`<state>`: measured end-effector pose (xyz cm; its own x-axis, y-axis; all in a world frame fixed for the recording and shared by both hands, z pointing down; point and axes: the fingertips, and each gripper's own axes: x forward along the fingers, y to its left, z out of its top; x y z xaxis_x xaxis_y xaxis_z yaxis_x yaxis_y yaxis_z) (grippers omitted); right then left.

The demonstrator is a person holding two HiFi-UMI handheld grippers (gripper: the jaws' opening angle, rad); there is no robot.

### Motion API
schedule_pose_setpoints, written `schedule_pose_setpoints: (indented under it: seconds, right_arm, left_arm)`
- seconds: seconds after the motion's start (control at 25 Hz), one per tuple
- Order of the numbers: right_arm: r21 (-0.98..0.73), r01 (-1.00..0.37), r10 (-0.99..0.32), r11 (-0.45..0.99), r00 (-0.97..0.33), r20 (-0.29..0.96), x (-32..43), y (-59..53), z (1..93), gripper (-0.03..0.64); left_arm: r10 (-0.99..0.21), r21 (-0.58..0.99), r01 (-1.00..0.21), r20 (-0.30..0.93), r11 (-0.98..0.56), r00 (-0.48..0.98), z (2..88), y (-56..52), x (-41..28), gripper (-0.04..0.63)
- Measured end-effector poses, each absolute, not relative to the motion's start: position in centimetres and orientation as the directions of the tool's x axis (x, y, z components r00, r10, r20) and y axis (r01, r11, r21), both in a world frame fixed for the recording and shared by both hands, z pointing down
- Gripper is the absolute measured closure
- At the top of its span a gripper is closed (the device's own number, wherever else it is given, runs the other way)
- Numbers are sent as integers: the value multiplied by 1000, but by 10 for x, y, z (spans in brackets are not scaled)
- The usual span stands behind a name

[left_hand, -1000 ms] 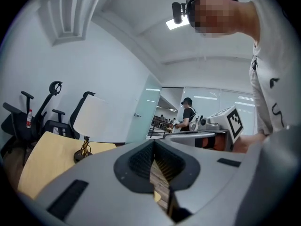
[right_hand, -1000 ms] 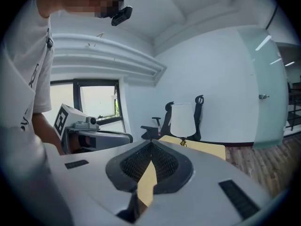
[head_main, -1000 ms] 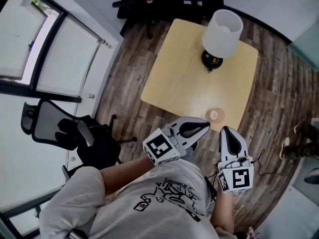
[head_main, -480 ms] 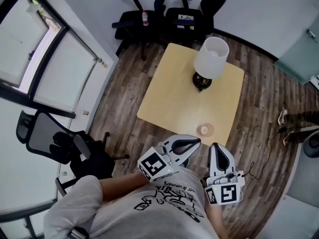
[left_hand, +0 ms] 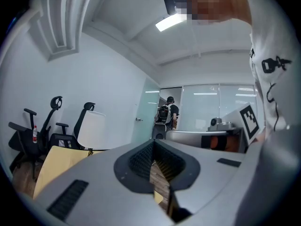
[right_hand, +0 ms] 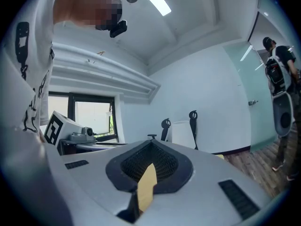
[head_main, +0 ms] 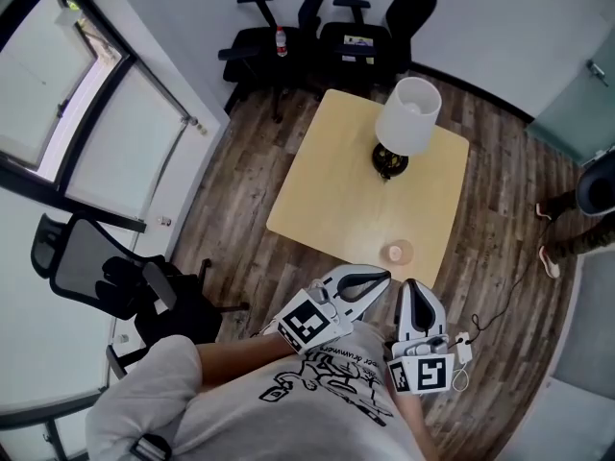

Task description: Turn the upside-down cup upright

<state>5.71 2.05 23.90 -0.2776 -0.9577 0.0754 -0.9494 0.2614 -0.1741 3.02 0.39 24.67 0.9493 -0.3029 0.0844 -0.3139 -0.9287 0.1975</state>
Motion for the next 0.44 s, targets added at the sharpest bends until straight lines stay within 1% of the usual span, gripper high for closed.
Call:
schedule_pose_setpoints:
  seconds: [0.44]
  right_arm:
    - [-142,-950,-953,279,-292,78,50,19,240,594]
  left_arm:
    - [-323,183,-334,89,-925,942,250,2,26,586]
